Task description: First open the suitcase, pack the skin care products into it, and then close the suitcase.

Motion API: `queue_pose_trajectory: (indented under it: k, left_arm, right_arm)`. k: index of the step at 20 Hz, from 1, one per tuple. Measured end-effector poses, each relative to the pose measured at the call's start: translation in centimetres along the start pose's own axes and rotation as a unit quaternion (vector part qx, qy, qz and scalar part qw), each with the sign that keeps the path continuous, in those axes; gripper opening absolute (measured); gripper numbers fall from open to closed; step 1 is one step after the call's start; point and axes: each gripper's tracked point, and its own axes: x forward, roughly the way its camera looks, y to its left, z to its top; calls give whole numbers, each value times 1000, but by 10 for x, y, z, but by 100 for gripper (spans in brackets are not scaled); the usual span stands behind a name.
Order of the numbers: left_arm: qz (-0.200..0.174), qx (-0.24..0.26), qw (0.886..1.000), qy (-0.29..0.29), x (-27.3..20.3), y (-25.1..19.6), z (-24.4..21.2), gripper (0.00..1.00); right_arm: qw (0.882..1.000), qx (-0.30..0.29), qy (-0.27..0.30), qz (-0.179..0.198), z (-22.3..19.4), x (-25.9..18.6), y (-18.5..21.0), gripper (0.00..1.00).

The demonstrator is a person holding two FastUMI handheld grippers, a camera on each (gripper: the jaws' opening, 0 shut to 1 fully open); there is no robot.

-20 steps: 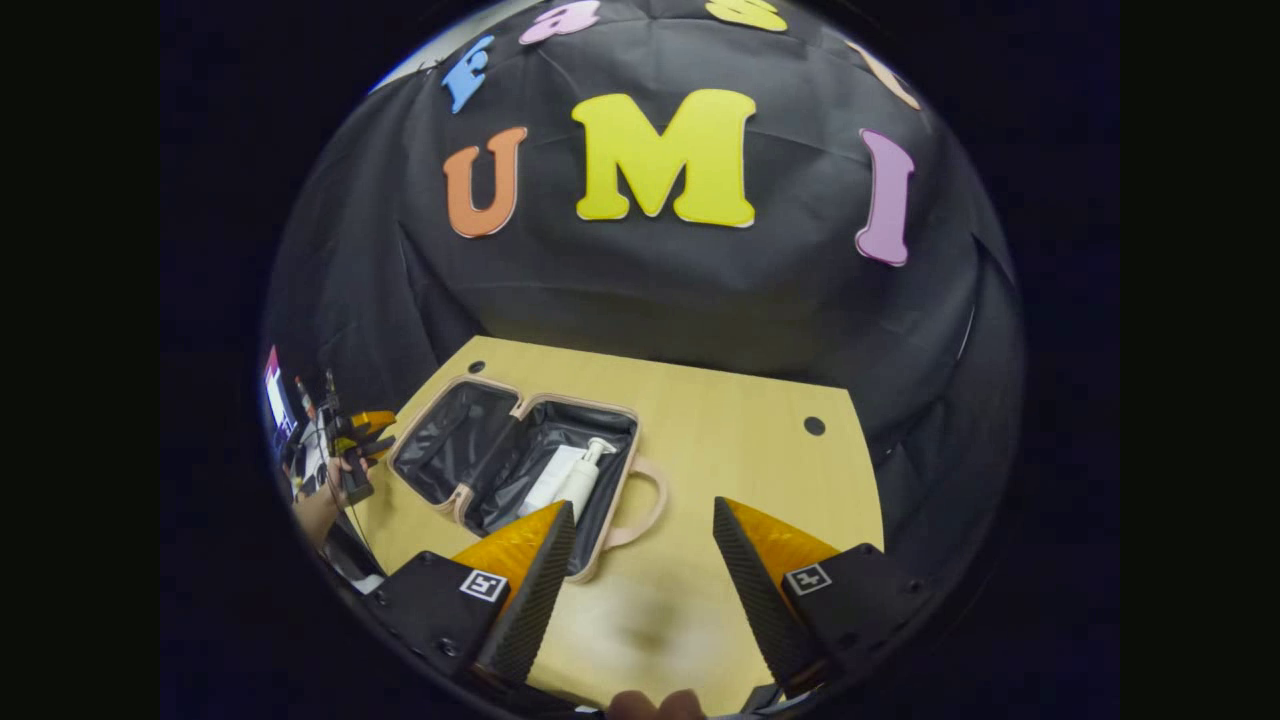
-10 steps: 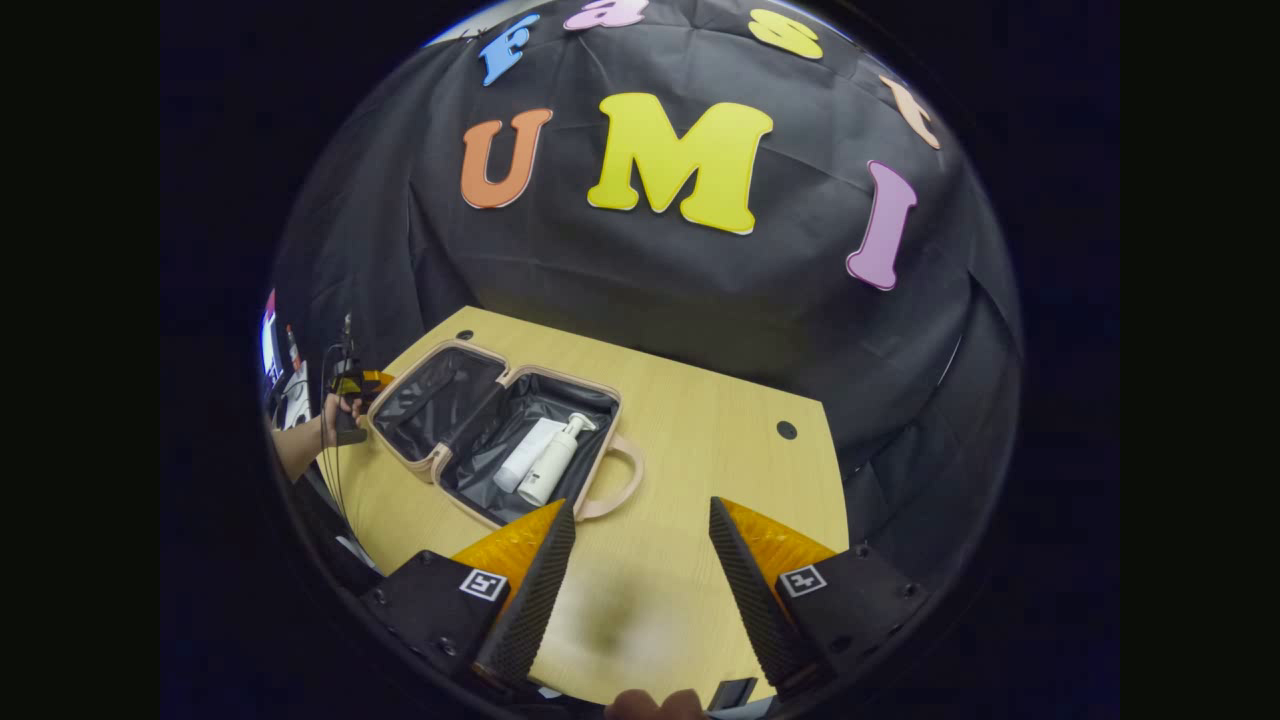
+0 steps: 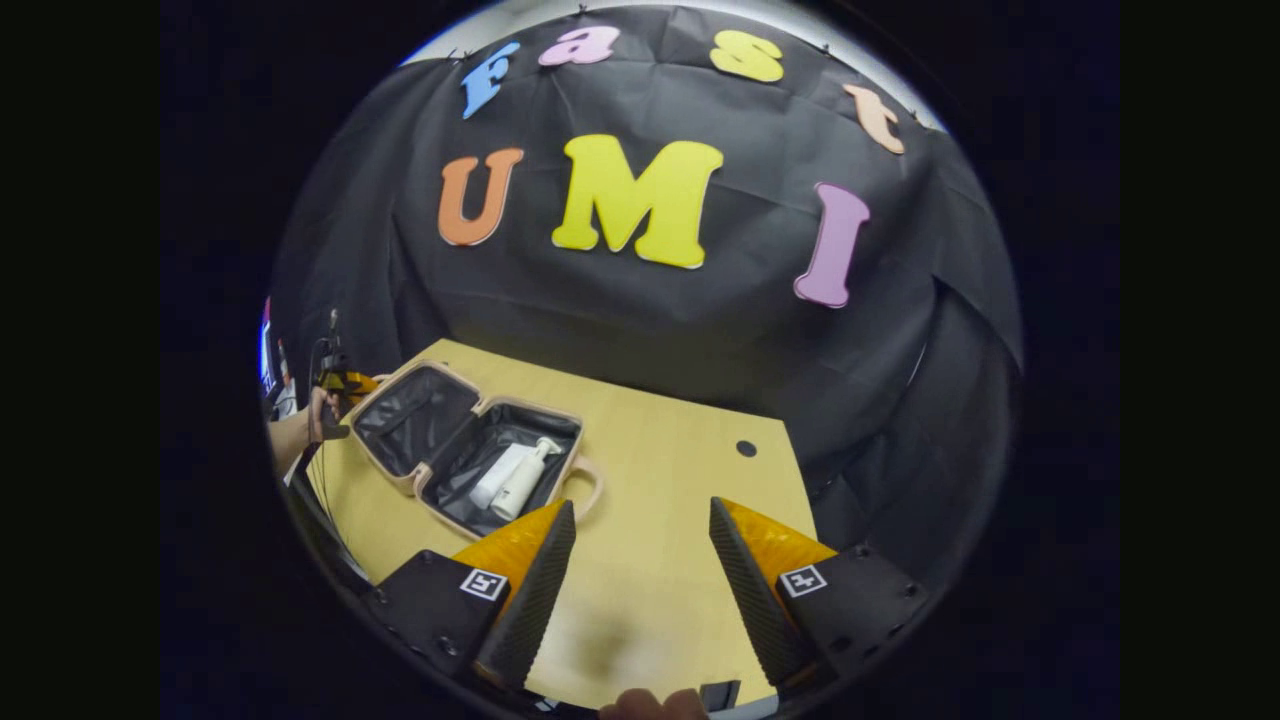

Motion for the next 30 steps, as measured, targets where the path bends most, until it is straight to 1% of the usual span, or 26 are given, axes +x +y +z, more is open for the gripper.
queue_pose_trajectory:
  k: [1,3,5,8,10,11,12,14,15,16,17,19,20,21,23,26,27,30]
  left_arm:
    - [-5,18,1000,-11,-10,-17,7,10]
    - [-26,66,997,-34,-40,-71,22,10]
    - [-41,101,993,-51,-60,-116,24,10]
    - [-57,162,983,-72,-88,-179,9,10]
    - [-75,175,978,-87,-106,-214,-8,10]
    - [-87,185,974,-97,-116,-240,-25,10]
    - [-94,198,970,-103,-122,-257,-39,10]
    - [-106,241,958,-112,-129,-290,-68,10]
    - [-113,271,950,-111,-129,-315,-89,10]
    - [-117,290,944,-108,-127,-328,-106,10]
    - [-121,303,940,-102,-124,-341,-121,10]
    - [-144,313,936,-74,-109,-371,-176,10]
    - [-150,318,934,-65,-103,-378,-195,10]
    - [-156,333,929,-44,-90,-389,-228,10]
    - [-156,352,923,-10,-75,-394,-269,10]
    - [-126,385,913,47,-36,-379,-341,10]
    - [-117,390,911,57,-25,-374,-357,10]
    - [-80,426,899,69,-6,-364,-375,10]
  right_arm:
    - [1000,8,-12,-7,4,-4,-6,80]
    - [999,20,-39,-17,11,-15,-20,78]
    - [998,22,-56,-19,15,-21,-29,80]
    - [996,21,-89,-18,22,-33,-32,80]
    - [994,23,-103,-10,26,-39,-30,80]
    - [994,26,-105,-6,26,-40,-30,78]
    - [993,34,-112,-6,32,-41,-35,80]
    - [991,43,-124,-12,40,-45,-47,78]
    - [990,45,-128,-21,43,-48,-60,80]
    - [990,46,-131,-28,43,-50,-68,80]
    - [990,48,-131,-36,44,-51,-78,80]
    - [987,57,-134,-62,42,-58,-106,80]
    - [986,61,-135,-73,40,-61,-116,80]
    - [985,65,-135,-90,36,-67,-133,80]
    - [983,66,-128,-116,28,-70,-160,80]
    - [980,81,-109,-146,8,-74,-198,80]
    - [979,84,-103,-152,2,-75,-208,80]
    - [977,94,-86,-171,-15,-77,-233,80]
